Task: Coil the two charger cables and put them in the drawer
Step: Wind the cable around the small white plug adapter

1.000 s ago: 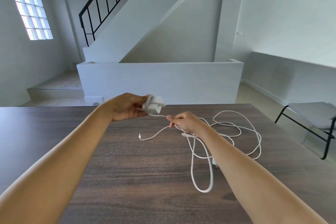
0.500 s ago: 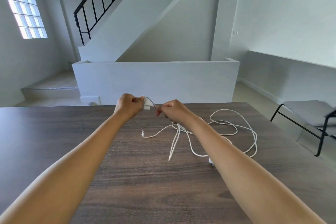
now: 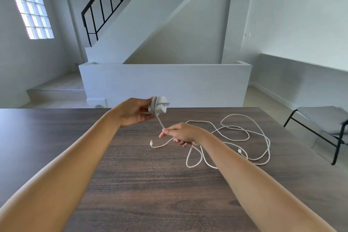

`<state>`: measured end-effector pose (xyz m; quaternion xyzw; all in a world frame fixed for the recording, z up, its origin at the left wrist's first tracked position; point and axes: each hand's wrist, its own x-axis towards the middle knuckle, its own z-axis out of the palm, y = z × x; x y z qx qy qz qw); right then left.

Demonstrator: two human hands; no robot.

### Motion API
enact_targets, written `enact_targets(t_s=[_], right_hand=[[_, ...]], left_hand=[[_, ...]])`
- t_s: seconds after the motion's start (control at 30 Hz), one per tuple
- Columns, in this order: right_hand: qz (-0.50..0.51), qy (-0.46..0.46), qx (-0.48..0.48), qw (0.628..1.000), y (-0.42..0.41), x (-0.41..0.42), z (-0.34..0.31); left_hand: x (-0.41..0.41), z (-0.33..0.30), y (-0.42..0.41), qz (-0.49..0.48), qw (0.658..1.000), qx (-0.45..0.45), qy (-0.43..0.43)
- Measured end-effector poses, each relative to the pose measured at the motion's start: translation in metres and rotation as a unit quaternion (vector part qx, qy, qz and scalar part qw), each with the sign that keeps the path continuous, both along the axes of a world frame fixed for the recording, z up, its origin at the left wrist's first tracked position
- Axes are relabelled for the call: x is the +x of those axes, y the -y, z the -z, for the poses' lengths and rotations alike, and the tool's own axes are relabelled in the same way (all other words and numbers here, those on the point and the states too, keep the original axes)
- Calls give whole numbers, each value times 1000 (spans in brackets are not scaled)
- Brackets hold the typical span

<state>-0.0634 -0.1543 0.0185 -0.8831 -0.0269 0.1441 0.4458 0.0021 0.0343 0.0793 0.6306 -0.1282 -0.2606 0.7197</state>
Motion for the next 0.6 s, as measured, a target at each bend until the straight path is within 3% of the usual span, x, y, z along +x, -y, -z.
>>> enact_targets(t_s=[0.13,0.27,0.43,0.6], right_hand=[[45,29,-36,998,12,1,-11],[65,81,-53,993,20,6,-24],[85,136,-77,984,15,12,-38],[107,149,-49,982,-2,5,-43]], left_hand=[[5,-3,-17,163,974,137,76],[4,-12,-20,216,932,270,112],[7,-7,-9,156,843,456,240],[10,6,0,13,705,590,393]])
